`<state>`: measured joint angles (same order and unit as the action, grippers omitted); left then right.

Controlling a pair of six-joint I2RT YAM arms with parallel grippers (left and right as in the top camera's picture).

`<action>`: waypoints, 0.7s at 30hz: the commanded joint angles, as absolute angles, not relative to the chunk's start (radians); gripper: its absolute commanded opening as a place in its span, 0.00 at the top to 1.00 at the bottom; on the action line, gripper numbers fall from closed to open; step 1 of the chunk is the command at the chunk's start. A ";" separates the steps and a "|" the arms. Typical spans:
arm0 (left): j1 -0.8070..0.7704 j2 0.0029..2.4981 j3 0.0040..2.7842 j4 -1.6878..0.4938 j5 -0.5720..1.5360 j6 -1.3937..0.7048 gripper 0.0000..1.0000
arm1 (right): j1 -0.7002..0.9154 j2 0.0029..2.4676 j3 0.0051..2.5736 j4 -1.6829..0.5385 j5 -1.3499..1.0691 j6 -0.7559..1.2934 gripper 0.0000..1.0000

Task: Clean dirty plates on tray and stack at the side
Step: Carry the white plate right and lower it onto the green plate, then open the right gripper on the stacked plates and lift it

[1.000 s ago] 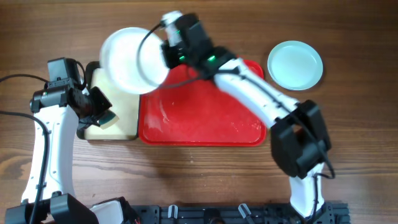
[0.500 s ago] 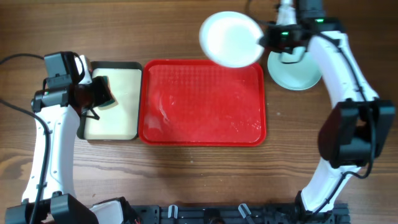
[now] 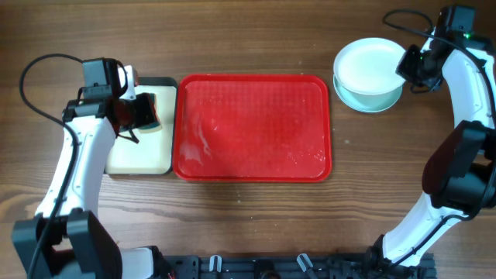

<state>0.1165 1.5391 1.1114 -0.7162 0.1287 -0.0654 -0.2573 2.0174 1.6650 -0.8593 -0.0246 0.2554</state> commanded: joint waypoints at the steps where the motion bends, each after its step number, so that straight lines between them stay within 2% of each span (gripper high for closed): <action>1: 0.113 1.591 1.109 -0.677 0.111 -0.013 0.96 | -0.260 1.994 1.614 -0.810 0.068 0.239 0.96; 7: 0.113 1.662 1.109 -0.643 0.110 0.023 0.96 | -0.260 1.998 1.510 -0.671 0.072 0.251 0.96; 14: 0.113 1.695 1.109 -0.642 0.107 0.022 0.96 | -0.257 2.001 1.479 -0.636 0.006 0.265 0.95; 15: 0.113 1.695 1.109 -0.643 0.107 0.022 0.96 | -0.257 2.001 1.479 -0.639 -0.002 0.266 0.90; 18: 0.113 1.695 1.109 -0.648 0.107 0.022 0.96 | -0.255 2.001 1.479 -0.667 -0.008 0.265 0.57; 21: 0.113 1.695 1.109 -0.650 0.107 0.022 0.93 | -0.255 2.001 1.480 -0.670 -0.012 0.265 0.41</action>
<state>0.1165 1.6882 1.1114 -0.6506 0.1173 0.0032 -0.2569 2.0163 1.4849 -0.6704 0.0124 0.2623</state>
